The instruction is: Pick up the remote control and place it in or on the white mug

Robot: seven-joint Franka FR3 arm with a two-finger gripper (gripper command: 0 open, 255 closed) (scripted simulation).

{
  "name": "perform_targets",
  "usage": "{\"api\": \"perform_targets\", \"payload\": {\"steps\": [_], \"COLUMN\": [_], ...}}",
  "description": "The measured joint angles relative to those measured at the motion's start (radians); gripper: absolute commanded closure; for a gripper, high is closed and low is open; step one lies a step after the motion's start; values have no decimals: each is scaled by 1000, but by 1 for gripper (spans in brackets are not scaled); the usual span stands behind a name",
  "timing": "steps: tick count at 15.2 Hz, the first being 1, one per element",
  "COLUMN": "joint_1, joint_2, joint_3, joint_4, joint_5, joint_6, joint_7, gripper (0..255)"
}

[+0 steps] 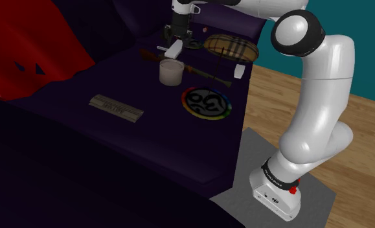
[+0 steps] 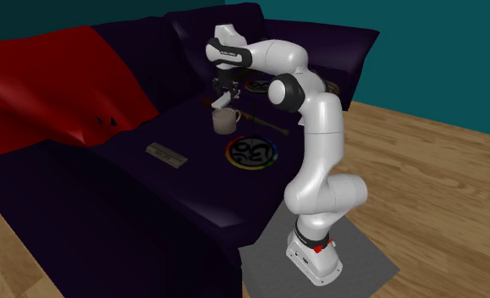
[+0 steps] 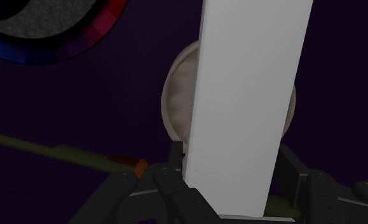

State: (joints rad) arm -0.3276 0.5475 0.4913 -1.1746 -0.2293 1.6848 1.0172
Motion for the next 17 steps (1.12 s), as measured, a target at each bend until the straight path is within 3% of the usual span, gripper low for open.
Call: {"api": "perform_targets", "payload": {"steps": [13, 17], "joint_1": [-21, -24], "joint_2": [13, 12], "joint_3": [-7, -8], "joint_4": [-150, -161], "joint_5": [-9, -9], "joint_6": [158, 169], "joint_7": [7, 7], "gripper": [255, 255]}}
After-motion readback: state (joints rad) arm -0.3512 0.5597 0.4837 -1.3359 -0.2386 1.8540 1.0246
